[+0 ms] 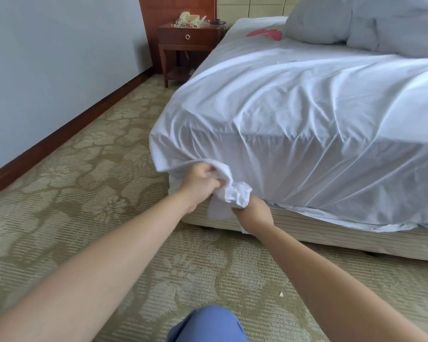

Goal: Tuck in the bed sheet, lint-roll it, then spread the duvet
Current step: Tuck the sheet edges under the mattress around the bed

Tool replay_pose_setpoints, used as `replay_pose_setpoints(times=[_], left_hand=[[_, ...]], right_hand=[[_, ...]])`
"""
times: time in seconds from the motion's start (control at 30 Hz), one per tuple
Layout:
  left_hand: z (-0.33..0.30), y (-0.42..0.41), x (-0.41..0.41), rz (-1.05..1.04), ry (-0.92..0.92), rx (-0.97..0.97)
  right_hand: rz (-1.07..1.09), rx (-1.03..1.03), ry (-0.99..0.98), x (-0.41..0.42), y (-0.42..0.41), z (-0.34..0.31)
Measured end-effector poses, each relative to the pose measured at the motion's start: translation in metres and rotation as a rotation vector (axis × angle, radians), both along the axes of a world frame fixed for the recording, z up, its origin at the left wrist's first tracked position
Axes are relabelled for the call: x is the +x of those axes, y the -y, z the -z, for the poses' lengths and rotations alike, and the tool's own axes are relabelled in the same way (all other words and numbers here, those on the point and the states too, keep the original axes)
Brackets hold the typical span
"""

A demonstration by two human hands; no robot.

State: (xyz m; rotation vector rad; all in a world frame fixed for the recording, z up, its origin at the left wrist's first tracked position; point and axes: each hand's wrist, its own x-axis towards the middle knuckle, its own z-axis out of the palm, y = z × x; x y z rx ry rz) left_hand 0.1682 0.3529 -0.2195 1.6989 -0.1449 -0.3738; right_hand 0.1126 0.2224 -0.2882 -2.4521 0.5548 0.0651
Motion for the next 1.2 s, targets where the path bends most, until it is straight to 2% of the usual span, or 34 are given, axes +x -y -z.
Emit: replay_pose_setpoints(times=[0.03,0.1,0.2,0.33,0.43,0.57,0.63,0.67,0.77,0.83,0.9,0.97,1.03,1.07,1.13,1.2], left_hand=[[-0.011,0.007,0.004,0.078,0.077,0.110],[-0.016,0.019,0.008,0.122,0.130,0.182],[0.004,0.034,0.002,0.054,0.137,0.216],[0.041,0.048,-0.009,0.043,0.111,0.373],[0.050,0.053,-0.014,0.090,0.112,0.513],[0.051,0.055,-0.014,0.143,0.291,0.904],[0.052,0.058,-0.017,0.131,0.330,1.110],[0.052,0.059,-0.019,0.131,0.318,1.154],[0.056,0.061,-0.019,0.215,0.300,1.103],[0.056,0.059,-0.016,0.350,0.277,0.966],[0.055,0.054,-0.013,0.449,0.171,0.797],[0.056,0.046,-0.008,0.474,0.011,0.682],[0.057,0.042,-0.004,0.513,-0.072,0.682],[0.058,0.040,-0.003,0.531,-0.073,0.712],[0.058,0.039,-0.004,0.573,-0.005,0.807],[0.056,0.041,-0.009,0.550,0.217,1.017]], right_hand=[[0.051,-0.012,0.018,0.003,0.001,-0.001],[0.150,-0.019,0.080,0.002,0.006,-0.003],[0.277,-0.013,0.185,-0.009,0.021,-0.004],[0.375,-0.043,0.299,-0.023,0.044,-0.011],[0.283,-0.054,0.349,-0.029,0.046,-0.009],[0.140,-0.180,0.450,-0.036,0.044,-0.001],[0.102,-0.260,0.537,-0.037,0.046,0.003],[0.082,-0.287,0.575,-0.038,0.047,0.004],[0.129,-0.393,0.668,-0.035,0.051,0.005],[0.155,-0.466,0.758,-0.033,0.049,0.000],[0.073,-0.514,0.829,-0.032,0.046,-0.001],[-0.076,-0.490,0.733,-0.037,0.042,-0.003],[-0.188,-0.436,0.418,-0.044,0.047,-0.006],[-0.252,-0.478,0.252,-0.045,0.051,-0.007],[-0.364,-0.637,0.055,-0.047,0.063,-0.008],[-0.356,-0.720,-0.050,-0.048,0.072,-0.009]])
